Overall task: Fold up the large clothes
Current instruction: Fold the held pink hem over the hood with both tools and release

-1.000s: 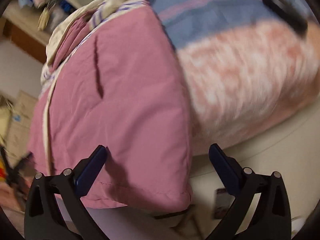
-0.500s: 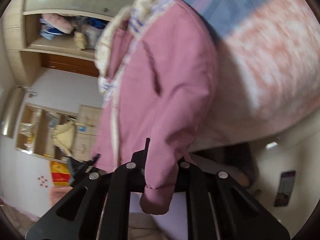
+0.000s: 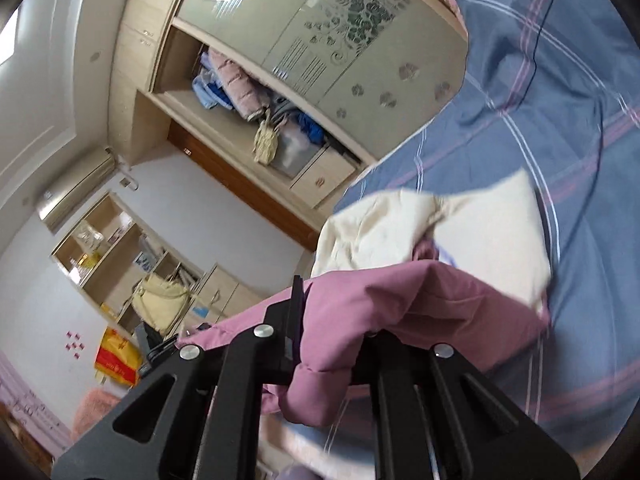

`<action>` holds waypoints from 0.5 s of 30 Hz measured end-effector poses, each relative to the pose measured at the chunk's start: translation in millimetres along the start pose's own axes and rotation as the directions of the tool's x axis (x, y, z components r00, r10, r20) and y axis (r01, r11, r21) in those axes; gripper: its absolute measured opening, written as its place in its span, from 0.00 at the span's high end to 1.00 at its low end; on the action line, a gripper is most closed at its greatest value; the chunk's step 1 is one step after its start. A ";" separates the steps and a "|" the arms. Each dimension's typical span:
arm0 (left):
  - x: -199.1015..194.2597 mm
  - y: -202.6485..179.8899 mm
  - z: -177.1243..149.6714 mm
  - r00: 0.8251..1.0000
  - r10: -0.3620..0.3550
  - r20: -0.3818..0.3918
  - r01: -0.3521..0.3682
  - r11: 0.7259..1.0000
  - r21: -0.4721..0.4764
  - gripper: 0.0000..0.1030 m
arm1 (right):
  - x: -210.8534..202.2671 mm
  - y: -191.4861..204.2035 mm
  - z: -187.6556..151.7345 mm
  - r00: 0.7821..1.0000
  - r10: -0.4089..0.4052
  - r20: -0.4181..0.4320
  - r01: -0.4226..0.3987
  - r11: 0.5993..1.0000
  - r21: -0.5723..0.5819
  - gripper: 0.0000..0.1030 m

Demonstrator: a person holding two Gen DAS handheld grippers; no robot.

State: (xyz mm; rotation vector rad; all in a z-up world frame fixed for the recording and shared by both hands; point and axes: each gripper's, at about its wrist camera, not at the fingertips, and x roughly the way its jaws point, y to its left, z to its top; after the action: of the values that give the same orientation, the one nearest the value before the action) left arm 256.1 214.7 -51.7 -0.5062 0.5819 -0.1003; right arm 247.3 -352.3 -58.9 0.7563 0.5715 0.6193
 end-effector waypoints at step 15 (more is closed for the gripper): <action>279.4 65.7 52.8 0.942 0.124 -0.312 -0.165 0.980 -0.109 0.57 | 180.7 -207.5 45.8 0.983 -0.120 -0.139 0.169 0.891 0.422 0.54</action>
State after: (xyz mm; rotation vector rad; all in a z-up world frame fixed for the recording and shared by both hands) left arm 514.9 230.3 -185.6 -0.5806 0.9311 0.0020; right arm 463.5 -366.7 -234.6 1.0909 0.8761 0.3972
